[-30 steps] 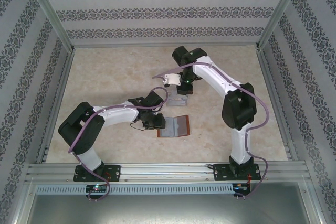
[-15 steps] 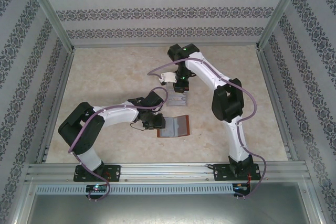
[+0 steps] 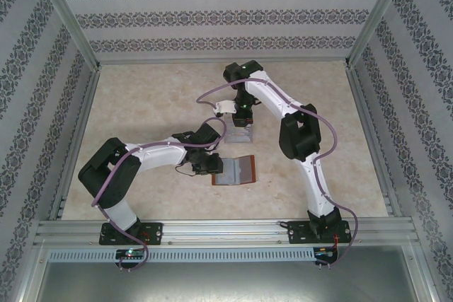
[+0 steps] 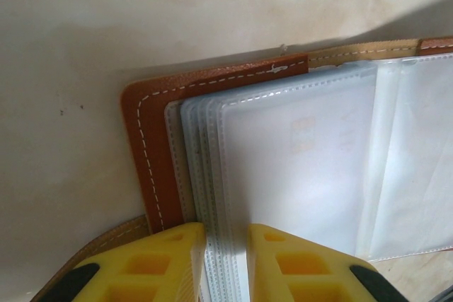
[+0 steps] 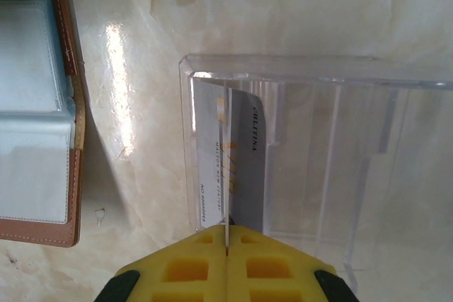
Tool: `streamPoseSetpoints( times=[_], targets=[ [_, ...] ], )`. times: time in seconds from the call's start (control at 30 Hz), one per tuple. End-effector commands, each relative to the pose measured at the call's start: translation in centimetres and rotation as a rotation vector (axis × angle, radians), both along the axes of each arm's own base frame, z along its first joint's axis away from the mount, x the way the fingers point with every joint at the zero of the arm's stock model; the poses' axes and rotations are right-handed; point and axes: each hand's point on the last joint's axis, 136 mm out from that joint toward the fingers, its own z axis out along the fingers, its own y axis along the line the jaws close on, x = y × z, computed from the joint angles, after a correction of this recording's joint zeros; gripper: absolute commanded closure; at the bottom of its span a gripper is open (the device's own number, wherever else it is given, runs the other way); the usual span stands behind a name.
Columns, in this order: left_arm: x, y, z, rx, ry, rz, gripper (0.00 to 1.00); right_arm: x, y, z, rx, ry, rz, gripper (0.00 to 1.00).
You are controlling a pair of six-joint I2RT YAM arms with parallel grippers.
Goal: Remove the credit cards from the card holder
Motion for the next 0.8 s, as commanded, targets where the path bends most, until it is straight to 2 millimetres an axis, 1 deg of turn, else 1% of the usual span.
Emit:
streamPoseSetpoints(
  times=[0.0,0.13,0.33,0.5,0.77],
  targets=[
    [-2.4,1.2,-1.8,0.059,0.092,-0.005,0.76,-0.6,-0.4,-0.4,-0.01,0.046,0.024,1.0],
    [-2.4,1.3,-1.8,0.06,0.09,-0.006,0.76,-0.8,-0.5,-1.1,-0.02,0.07,0.022,0.98],
    [-2.4,1.2,-1.9,0.062,0.095,-0.008,0.76,-1.1,-0.4,-1.7,-0.026,0.091,0.022,0.94],
    [-2.4,1.2,-1.9,0.065,0.093,-0.01,0.76,-1.0,-0.6,-1.5,-0.031,0.081,0.023,0.91],
    [-2.3,1.2,-1.9,0.064,0.094,-0.01,0.76,-0.7,-0.8,-0.6,-0.031,0.054,0.018,0.88]
  ],
)
